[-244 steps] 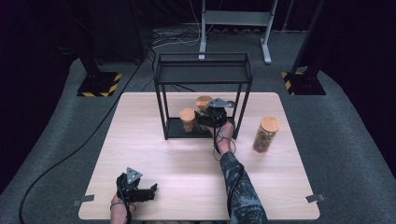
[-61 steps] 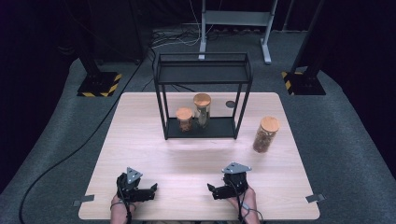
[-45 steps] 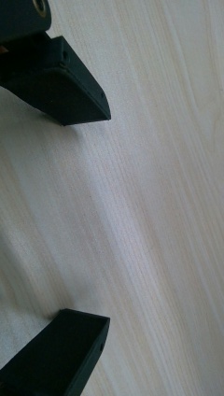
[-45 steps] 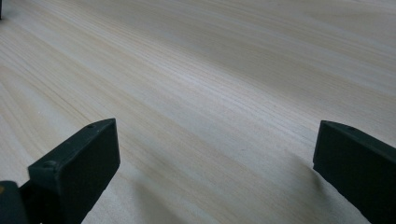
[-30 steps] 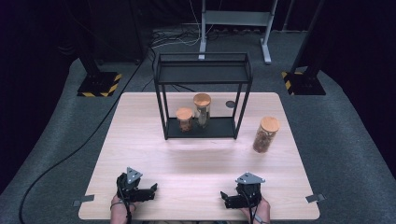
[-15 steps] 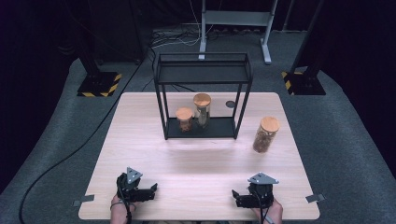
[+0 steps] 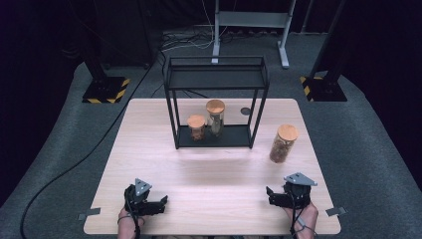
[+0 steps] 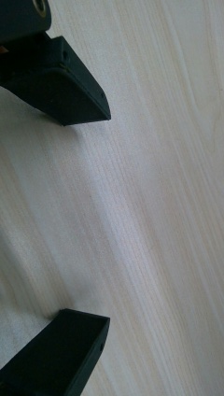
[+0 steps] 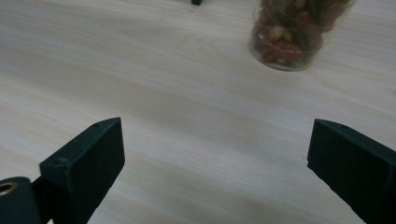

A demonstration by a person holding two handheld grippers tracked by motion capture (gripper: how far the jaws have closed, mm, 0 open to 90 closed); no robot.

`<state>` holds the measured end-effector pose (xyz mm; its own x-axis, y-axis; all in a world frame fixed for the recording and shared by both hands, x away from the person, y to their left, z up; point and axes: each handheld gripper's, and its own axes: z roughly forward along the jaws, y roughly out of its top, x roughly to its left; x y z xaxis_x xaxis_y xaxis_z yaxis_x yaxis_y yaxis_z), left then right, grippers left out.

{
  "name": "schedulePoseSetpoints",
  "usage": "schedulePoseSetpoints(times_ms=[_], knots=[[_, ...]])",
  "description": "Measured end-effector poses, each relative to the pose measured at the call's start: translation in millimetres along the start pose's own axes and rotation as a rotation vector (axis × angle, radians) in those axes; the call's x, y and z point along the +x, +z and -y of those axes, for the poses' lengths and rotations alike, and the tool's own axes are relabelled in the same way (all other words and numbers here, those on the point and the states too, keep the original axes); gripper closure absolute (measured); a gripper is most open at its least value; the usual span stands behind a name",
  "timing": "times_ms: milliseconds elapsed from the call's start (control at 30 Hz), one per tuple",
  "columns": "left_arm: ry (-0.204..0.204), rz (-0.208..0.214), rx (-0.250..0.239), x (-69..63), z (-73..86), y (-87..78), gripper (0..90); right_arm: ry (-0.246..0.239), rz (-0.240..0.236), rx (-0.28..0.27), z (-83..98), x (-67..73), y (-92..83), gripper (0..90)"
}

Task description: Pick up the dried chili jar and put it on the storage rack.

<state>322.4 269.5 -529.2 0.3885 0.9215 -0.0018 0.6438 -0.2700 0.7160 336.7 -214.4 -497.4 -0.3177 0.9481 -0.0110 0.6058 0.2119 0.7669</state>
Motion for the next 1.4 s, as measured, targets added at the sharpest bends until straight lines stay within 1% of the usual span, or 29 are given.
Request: schedulePoseSetpoints(times_ms=[333, 567, 700, 967, 1100, 1233, 1300, 1400], knots=[[0.0, 0.0, 0.0, 0.0, 0.0, 0.0, 2.9, 0.018, 0.038, -0.028, -22.1, -26.2, 11.9, 2.5], [0.0, 0.0, 0.0, 0.0, 0.0, 0.0, 2.8, 0.013, 0.058, -0.046, -39.4, -36.7, 17.6, 1.1], [0.0, 0.0, 0.0, 0.0, 0.0, 0.0, 2.8, 0.019, 0.068, -0.057, -48.3, -42.3, 21.0, 0.1], [0.0, 0.0, 0.0, 0.0, 0.0, 0.0, 2.9, 0.015, 0.08, -0.076, -66.3, -48.1, 30.6, 0.0], [0.0, 0.0, 0.0, 0.0, 0.0, 0.0, 2.8, 0.014, 0.092, -0.099, -74.4, -50.5, 35.1, 0.0], [0.0, 0.0, 0.0, 0.1, 0.0, 0.0, 2.8, 0.007, 0.093, -0.115, -82.2, -51.9, 40.2, 0.0], [0.0, 0.0, 0.0, 0.1, 0.0, 0.0, 2.8, 0.012, 0.093, -0.124, -85.8, -52.8, 42.6, 0.0], [0.0, 0.0, 0.0, 0.1, 0.0, 0.0, 2.8, 0.013, 0.089, -0.148, -90.4, -53.8, 45.9, 0.0]])
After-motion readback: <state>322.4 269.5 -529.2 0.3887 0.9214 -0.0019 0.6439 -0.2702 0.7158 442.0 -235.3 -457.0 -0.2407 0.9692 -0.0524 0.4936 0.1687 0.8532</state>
